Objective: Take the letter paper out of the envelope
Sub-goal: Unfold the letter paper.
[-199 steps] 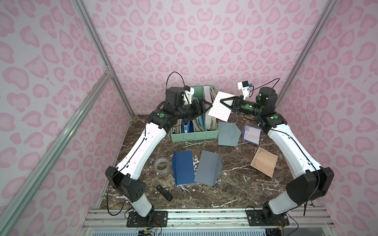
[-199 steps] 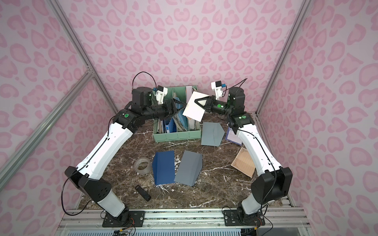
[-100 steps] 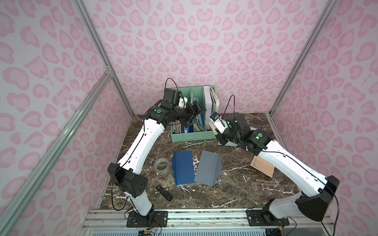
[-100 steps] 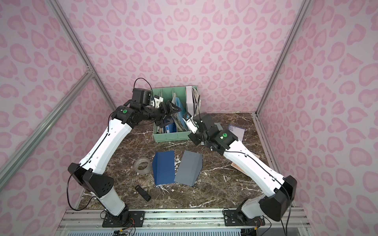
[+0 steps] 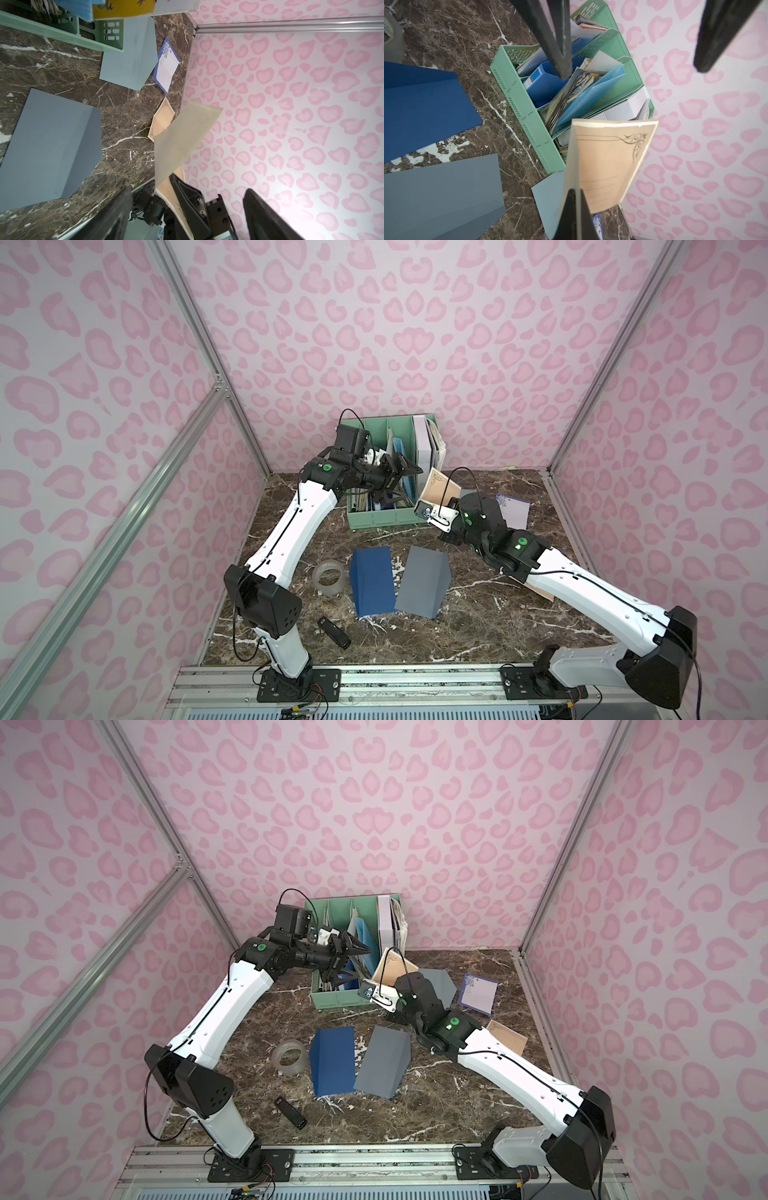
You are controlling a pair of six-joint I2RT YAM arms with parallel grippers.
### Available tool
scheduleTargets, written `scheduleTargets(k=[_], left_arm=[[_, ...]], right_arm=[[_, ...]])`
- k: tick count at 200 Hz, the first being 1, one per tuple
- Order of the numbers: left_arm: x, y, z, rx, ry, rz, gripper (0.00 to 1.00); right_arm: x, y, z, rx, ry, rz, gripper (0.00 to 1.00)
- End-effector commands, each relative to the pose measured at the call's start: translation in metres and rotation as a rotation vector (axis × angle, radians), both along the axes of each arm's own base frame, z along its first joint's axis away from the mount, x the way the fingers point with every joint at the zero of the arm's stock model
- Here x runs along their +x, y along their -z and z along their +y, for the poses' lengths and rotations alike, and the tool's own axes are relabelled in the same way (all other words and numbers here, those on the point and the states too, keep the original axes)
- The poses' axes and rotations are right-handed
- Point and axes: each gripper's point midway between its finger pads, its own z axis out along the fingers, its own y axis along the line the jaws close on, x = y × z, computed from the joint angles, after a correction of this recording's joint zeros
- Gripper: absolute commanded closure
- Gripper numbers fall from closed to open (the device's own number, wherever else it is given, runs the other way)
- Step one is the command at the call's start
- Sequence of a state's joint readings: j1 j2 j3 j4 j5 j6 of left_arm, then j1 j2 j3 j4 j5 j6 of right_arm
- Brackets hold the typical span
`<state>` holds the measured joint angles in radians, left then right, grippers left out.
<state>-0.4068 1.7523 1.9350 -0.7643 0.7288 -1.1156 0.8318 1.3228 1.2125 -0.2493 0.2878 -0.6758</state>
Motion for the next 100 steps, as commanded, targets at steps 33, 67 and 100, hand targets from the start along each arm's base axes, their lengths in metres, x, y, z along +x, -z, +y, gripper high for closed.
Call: scheduleTargets(k=[33,67,100], left_arm=[[-0.025,0.022,0.002,0.11,0.133,-0.015,0.17],[-0.026,0.021,-0.015,0.081,0.151,-0.029,0.13],[-0.027,0.035,-0.016,0.098,0.153,-0.012,0.2]], right_arm=[[0.003,-0.021,0.017,0.039,-0.053,-0.045,1.0],[0.0,-0.019,0.021,0.037,-0.072,-0.027,1.0],[-0.004,-0.026,0.027,0.033,-0.082,-0.046,1.0]])
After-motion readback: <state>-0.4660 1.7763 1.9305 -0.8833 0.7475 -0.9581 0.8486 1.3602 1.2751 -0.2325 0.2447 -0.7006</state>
